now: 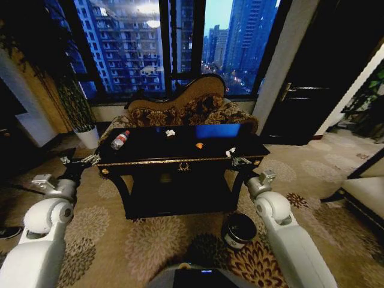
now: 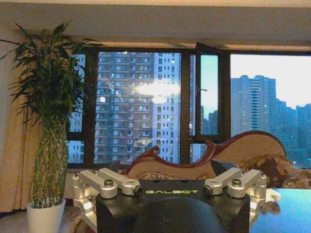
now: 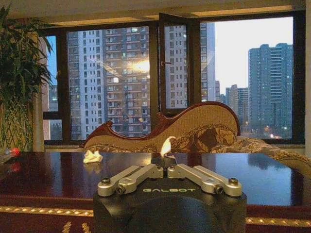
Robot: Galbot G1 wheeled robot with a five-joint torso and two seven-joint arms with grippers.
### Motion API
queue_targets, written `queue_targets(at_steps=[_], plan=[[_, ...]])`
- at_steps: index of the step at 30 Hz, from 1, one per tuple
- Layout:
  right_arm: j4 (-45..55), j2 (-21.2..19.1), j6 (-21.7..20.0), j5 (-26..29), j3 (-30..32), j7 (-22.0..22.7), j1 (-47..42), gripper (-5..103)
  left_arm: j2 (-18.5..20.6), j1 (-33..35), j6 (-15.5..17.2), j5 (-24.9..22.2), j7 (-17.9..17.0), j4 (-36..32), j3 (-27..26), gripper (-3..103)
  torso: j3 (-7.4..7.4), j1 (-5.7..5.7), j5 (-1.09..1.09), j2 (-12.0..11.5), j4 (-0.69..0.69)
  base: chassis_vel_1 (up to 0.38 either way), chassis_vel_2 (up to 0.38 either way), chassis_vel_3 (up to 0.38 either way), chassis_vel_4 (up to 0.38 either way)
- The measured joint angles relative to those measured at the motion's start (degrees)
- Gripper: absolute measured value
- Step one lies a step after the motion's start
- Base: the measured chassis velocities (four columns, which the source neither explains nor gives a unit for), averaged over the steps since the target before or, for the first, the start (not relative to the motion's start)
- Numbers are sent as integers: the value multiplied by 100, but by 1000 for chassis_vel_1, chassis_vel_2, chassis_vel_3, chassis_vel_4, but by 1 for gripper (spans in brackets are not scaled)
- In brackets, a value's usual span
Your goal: Move to the front of the table and place the trash on the table into the trash bin.
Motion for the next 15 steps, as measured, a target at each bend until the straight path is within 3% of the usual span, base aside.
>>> queue_targets(at_steps=[8,15], plan=[[-76,58,83,-144,-2,0,-48,0,-18,1,0,4,2,-1,6,100,-1,-2,0,1,0,173,-181,-176,169],[-519,224,61,-100,29,0,-120,0,-57,4,-7,4,2,2,7,100,0,-1,0,0,0,22,-22,-26,28]])
